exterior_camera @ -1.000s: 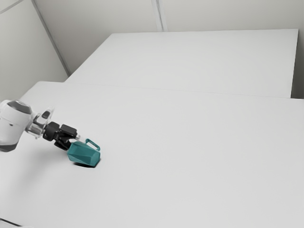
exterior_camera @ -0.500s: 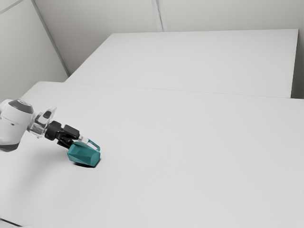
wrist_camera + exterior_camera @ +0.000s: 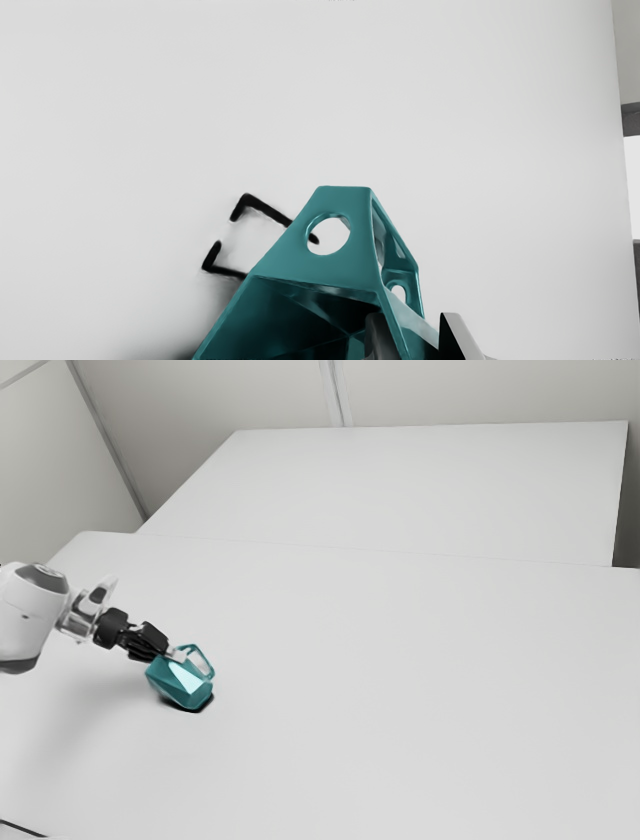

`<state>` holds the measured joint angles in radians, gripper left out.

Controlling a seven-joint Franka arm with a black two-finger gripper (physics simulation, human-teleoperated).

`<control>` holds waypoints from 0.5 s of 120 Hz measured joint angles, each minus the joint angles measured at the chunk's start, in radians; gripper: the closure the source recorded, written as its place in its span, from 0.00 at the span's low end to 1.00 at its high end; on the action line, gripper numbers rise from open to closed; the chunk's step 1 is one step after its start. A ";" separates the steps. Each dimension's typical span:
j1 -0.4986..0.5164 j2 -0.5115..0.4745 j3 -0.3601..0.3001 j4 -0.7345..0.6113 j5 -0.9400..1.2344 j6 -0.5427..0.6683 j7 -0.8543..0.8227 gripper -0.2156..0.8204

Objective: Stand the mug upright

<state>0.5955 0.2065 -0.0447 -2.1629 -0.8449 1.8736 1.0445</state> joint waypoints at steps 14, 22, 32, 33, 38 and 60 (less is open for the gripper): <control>-0.002 -0.022 -0.013 0.005 0.001 -0.001 -0.001 0.90; -0.010 -0.056 -0.019 0.007 0.007 -0.004 -0.005 0.91; -0.028 -0.077 -0.024 0.009 0.015 -0.004 -0.012 0.93; -0.028 -0.078 -0.026 0.010 0.017 -0.003 -0.013 0.93; -0.031 -0.081 -0.037 0.021 0.032 -0.003 -0.020 0.94; -0.055 -0.081 -0.079 0.095 0.155 0.002 -0.074 0.96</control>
<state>0.5408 0.1255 -0.1235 -2.0683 -0.6900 1.8756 0.9702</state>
